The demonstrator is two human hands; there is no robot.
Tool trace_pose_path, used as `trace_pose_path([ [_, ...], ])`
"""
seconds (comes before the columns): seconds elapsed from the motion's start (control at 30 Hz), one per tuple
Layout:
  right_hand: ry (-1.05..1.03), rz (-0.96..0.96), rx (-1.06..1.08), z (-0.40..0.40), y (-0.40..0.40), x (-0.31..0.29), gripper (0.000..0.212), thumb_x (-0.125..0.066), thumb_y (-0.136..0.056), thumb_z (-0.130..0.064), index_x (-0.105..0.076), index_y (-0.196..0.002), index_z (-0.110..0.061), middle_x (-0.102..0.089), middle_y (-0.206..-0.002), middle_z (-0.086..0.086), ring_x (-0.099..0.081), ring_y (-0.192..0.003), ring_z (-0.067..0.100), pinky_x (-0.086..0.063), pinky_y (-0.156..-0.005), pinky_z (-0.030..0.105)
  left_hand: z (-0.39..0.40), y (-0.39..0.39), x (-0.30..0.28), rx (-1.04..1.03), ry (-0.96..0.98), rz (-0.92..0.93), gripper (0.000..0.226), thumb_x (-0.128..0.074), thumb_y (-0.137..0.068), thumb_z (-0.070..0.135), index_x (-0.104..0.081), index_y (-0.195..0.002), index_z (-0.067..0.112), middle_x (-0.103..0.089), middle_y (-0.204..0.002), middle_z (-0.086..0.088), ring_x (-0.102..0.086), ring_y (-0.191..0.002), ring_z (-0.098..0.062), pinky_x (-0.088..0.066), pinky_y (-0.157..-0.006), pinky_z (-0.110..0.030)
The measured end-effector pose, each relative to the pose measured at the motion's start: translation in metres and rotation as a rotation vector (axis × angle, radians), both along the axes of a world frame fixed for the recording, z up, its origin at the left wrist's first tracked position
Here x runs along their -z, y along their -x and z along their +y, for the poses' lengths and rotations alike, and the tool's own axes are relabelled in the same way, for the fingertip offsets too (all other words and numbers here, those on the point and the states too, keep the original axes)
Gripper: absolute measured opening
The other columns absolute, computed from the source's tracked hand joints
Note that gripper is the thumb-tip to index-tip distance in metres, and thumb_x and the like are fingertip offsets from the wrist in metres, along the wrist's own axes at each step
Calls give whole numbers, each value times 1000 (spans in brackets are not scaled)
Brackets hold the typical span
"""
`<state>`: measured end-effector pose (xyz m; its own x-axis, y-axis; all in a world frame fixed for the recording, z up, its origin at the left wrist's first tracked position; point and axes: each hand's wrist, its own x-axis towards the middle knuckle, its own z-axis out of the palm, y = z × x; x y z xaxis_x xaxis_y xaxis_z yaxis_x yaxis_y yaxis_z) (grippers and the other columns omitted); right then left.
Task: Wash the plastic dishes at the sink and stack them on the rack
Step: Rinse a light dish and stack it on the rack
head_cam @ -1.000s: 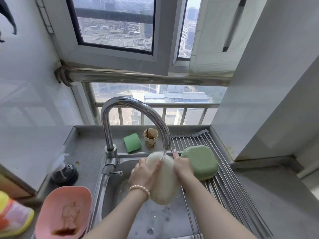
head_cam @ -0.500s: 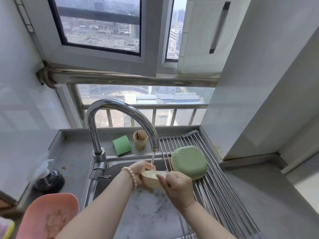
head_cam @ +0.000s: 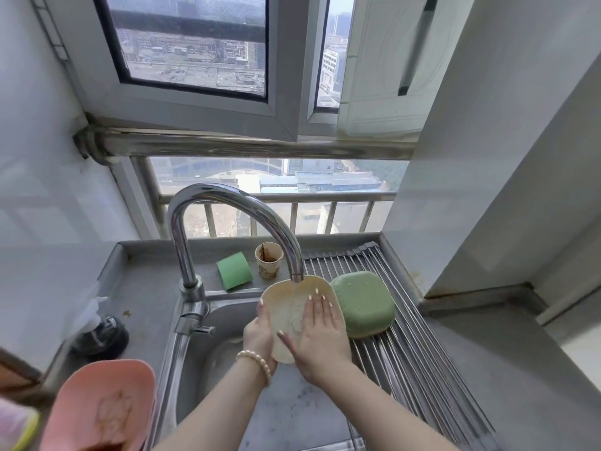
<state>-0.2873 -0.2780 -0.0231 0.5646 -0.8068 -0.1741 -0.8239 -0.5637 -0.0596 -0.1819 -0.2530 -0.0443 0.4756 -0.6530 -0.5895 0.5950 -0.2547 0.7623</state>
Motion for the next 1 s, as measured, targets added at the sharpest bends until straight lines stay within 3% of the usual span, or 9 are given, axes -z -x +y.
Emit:
trace_pose_path([
  [0.13, -131, -131, 142, -5, -23, 2, 119, 33, -53, -76, 19, -147, -3, 27, -154, 16, 25, -143, 29, 17, -114, 41, 4, 1, -2, 8, 188, 243, 66, -38, -94, 55, -47, -134, 3, -64, -123, -18, -62, -113, -33, -40, -106, -47],
  [0.23, -225, -187, 65, -8, -29, 7, 93, 10, -79, -71, 18, -149, -9, 26, -155, 11, 27, -142, 28, 16, -116, 41, 9, -9, -7, 98, 215, 403, 69, -42, -88, 60, -47, -137, 11, -59, -131, -14, -55, -122, -33, -35, -109, -50],
  [0.3, -251, -229, 27, -10, -31, 9, 74, -15, -99, -51, 15, -150, -7, 24, -156, 12, 25, -143, 25, 14, -117, 38, 14, -9, -13, 167, 205, 512, 64, -32, -94, 59, -55, -130, 11, -60, -130, -12, -52, -124, -31, -33, -109, -50],
  [0.43, -309, -277, -69, -7, -36, 5, 67, -26, -97, -22, 12, -151, -9, 23, -156, 11, 24, -143, 21, 14, -117, 36, 22, -10, -22, 198, 179, 586, 61, -40, -92, 58, -63, -123, 10, -64, -125, -11, -52, -122, -30, -36, -105, -50],
  [0.63, -522, -466, -139, 16, -46, -3, 71, -27, -90, -20, 5, -153, -16, 5, -160, 7, 11, -146, 14, 12, -116, 25, 10, -8, -15, -56, 252, 445, 61, -50, -92, 51, -47, -139, 12, -56, -136, -6, -50, -127, -23, -34, -108, -36],
  [0.67, -551, -493, -121, 18, -47, -3, 75, -28, -85, -22, 4, -153, -19, 2, -160, 7, 10, -147, 14, 10, -118, 27, 9, -8, -17, -72, 243, 423, 62, -50, -92, 51, -46, -140, 11, -61, -128, -7, -55, -119, -23, -37, -104, -34],
  [0.73, -600, -537, -114, 17, -43, -5, 80, -32, -79, -23, -2, -153, -25, -8, -160, 5, -1, -148, 15, -2, -121, 33, 9, -10, -21, -57, 226, 409, 59, -49, -91, 54, -55, -129, 9, -69, -96, -8, -62, -94, -24, -46, -90, -36],
  [0.9, -478, -570, -223, 21, -17, -2, 68, -44, -79, -8, -37, -146, -19, -46, -145, 4, -42, -133, 20, -34, -110, 29, 9, -15, -31, -15, 241, 437, 62, -38, -94, 58, -61, -107, 2, -73, -86, -19, -62, -92, -35, -47, -78, -46],
  [1.0, -241, -512, -293, 20, -9, 4, 50, -40, -73, -15, -61, -118, -21, -68, -110, 2, -61, -99, 26, -52, -78, 34, 9, -15, -33, -59, 214, 475, 62, -38, -94, 59, -59, -111, 2, -71, -94, -21, -60, -96, -37, -45, -82, -50],
])
